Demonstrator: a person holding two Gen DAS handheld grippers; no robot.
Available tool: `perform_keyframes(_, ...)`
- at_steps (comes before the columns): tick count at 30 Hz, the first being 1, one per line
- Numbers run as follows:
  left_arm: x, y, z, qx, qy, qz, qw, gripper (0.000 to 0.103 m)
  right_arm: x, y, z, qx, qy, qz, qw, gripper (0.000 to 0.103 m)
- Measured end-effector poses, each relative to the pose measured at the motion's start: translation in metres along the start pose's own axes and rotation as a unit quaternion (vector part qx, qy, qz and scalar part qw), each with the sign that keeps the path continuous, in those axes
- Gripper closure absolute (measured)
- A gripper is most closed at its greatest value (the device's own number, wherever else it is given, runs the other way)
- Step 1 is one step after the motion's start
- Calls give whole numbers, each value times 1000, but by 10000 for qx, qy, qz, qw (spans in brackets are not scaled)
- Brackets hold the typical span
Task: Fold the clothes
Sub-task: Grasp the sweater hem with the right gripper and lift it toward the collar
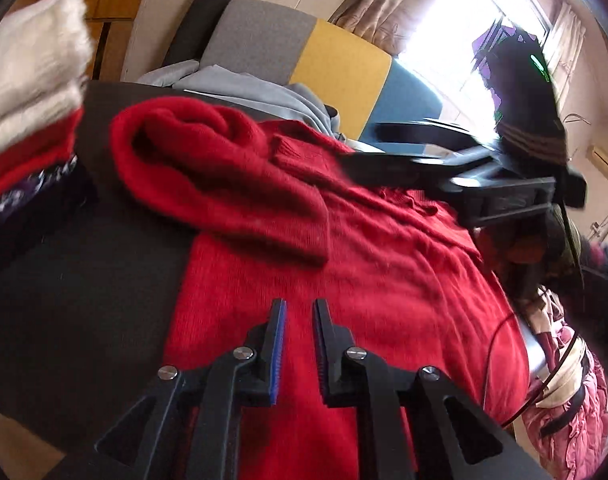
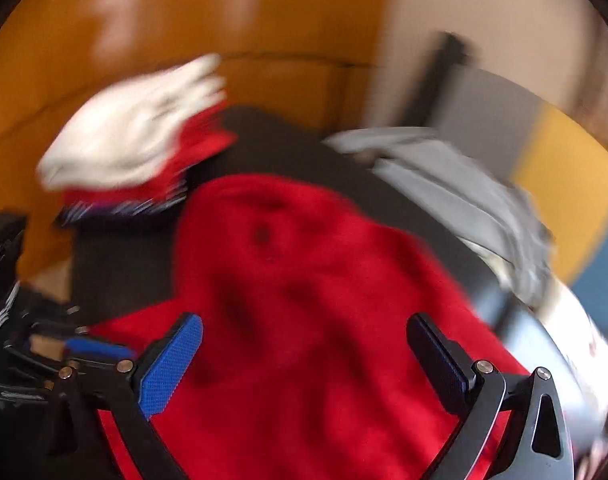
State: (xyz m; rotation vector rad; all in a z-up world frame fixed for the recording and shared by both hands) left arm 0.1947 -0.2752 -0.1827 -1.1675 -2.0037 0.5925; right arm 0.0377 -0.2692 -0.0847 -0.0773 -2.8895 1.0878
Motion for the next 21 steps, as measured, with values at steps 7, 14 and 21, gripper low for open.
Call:
perform_keyframes(7,-8,26,-12,-62,245,-209,9995,87,-52,2,70,-1026,-534,-330,9927,51)
perform_keyframes(14,-14,23,-6,-21,458,-299,9985,87,-55,10,90,-1200,-255,-407,9916,44)
perform_keyframes(21,-15,22,-7,59,462,-280,9985,87,-23,-7,52,-824,-428,613,9938,96)
Point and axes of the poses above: each gripper's, at about its wrist camera, not at the fingertips, and z roughly the way its jaws point, x to its right, y to its underside, the point moved 5 cm from there along z, roughly the way its jaws point, and after that the axes turned 5 degrees about z, right-handed, at the moved point
